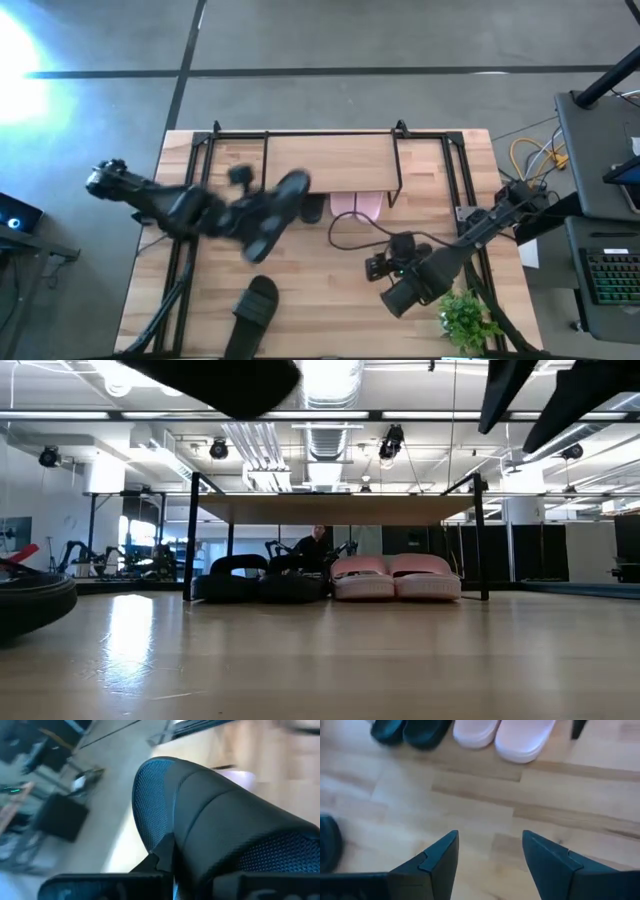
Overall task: Pick and place slides into the shelf
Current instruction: Put the black slides on the shelf
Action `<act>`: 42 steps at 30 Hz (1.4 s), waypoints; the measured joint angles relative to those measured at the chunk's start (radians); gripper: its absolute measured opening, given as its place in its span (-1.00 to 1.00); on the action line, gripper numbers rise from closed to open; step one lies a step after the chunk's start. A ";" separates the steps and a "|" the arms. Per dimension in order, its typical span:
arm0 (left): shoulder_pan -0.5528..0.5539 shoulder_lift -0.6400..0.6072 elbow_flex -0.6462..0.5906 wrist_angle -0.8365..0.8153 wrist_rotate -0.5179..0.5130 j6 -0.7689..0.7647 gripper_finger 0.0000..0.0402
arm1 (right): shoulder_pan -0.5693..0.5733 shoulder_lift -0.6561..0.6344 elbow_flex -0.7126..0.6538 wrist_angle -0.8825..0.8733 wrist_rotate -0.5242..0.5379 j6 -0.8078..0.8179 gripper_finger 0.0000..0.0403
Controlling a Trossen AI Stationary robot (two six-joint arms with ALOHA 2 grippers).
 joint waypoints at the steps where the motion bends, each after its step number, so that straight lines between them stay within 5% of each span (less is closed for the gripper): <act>1: 0.068 0.031 0.027 0.033 0.016 0.062 -1.00 | 0.005 0.000 0.001 -0.020 0.012 0.041 0.04; 7: 0.417 0.216 0.205 0.071 0.172 0.123 -1.00 | 0.026 -0.010 0.000 -0.189 0.012 0.292 0.04; 14: 0.661 0.433 0.343 0.059 0.319 0.124 -1.00 | 0.033 -0.070 -0.001 -0.336 0.012 0.312 0.04; 17: 0.676 0.524 0.380 0.043 0.346 0.169 -1.00 | 0.033 -0.109 -0.022 -0.334 0.033 0.313 0.04; 23: 0.658 0.624 0.428 -0.011 0.239 0.265 -1.00 | 0.028 -0.134 -0.038 -0.337 0.039 0.320 0.04; 36: 0.657 0.569 0.434 -0.038 0.164 0.236 -0.99 | 0.026 -0.135 -0.055 -0.337 0.034 0.322 0.04; 42: 0.656 0.593 0.412 -0.015 0.260 0.227 -0.94 | 0.026 -0.135 -0.066 -0.337 0.029 0.321 0.04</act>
